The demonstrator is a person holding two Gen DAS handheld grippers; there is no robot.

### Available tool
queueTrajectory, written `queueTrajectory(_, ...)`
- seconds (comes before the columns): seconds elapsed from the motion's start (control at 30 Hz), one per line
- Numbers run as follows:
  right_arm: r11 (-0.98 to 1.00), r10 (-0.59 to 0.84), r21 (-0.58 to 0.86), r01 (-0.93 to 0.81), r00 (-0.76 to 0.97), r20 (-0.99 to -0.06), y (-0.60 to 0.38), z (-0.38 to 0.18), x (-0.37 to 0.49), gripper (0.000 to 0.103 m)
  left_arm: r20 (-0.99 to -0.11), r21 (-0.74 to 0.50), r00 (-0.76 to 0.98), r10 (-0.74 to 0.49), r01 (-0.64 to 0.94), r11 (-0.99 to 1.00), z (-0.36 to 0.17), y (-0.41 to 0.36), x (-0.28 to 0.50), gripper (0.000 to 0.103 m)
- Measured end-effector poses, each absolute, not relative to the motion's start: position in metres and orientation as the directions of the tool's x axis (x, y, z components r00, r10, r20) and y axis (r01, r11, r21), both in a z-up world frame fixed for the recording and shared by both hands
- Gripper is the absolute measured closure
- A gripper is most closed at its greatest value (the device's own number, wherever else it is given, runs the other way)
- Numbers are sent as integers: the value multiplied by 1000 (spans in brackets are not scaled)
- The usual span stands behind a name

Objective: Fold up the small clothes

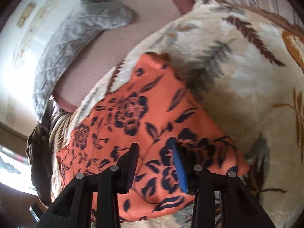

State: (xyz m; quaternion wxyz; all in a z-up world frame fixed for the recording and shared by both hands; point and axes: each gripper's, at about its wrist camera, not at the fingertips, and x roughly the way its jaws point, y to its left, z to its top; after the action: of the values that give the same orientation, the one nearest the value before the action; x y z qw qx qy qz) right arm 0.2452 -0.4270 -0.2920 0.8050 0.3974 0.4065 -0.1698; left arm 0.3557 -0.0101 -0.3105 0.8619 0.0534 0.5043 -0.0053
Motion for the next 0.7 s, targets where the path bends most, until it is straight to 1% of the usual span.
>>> queueTrajectory(0.03, 577, 100, 555, 599, 622, -777, -439, -301, 240, 66, -868, 97, 494, 52, 66, 993, -308, -12, 355, 17)
queueTrajectory(0.1, 523, 145, 622, 583, 658, -739, -450, -302, 234, 66, -856, 119, 514, 59, 86, 989, -302, -15, 352, 17)
queueTrajectory(0.13, 526, 142, 632, 569, 674, -725, -452, -297, 230, 63, -845, 122, 532, 56, 89, 989, -298, -16, 350, 17)
queueTrajectory(0.2, 548, 108, 638, 541, 711, -695, -451, -282, 222, 62, -826, 89, 564, 15, 105, 990, -289, -16, 344, 17)
queueTrajectory(0.23, 554, 98, 640, 532, 722, -685, -451, -278, 219, 56, -821, 69, 571, -10, 116, 991, -285, -16, 343, 17)
queueTrajectory(0.27, 556, 87, 634, 537, 721, -688, -451, -277, 217, 51, -818, 55, 574, -26, 123, 991, -284, -16, 341, 17)
queueTrajectory(0.3, 559, 75, 612, 560, 701, -709, -451, -280, 217, 50, -823, 51, 568, -30, 127, 991, -286, -16, 341, 16)
queueTrajectory(0.33, 563, 67, 576, 593, 661, -747, -455, -286, 217, 51, -836, 59, 548, -19, 126, 990, -292, -17, 342, 16)
queueTrajectory(0.37, 564, 70, 543, 622, 619, -782, -458, -293, 217, 53, -854, 76, 521, 1, 123, 990, -300, -19, 345, 16)
queueTrajectory(0.4, 559, 85, 540, 630, 604, -793, -460, -300, 218, 56, -863, 83, 505, 11, 121, 989, -306, -20, 346, 14)
queueTrajectory(0.43, 554, 86, 546, 629, 609, -788, -462, -300, 215, 59, -862, 83, 507, 14, 114, 990, -307, -19, 345, 12)
queueTrajectory(0.47, 552, 87, 557, 621, 621, -779, -463, -295, 212, 59, -861, 78, 509, 10, 112, 991, -304, -18, 344, 12)
queueTrajectory(0.53, 551, 75, 575, 605, 651, -756, -462, -284, 202, 57, -862, 73, 507, 1, 121, 990, -301, -17, 345, 12)
queueTrajectory(0.6, 535, 94, 601, 594, 665, -741, -464, -278, 191, 55, -854, 59, 519, -6, 109, 992, -297, -14, 344, 12)
queueTrajectory(0.7, 489, 138, 642, 591, 674, -726, -468, -276, 171, 54, -837, -6, 544, -60, 100, 995, -286, -6, 340, 12)
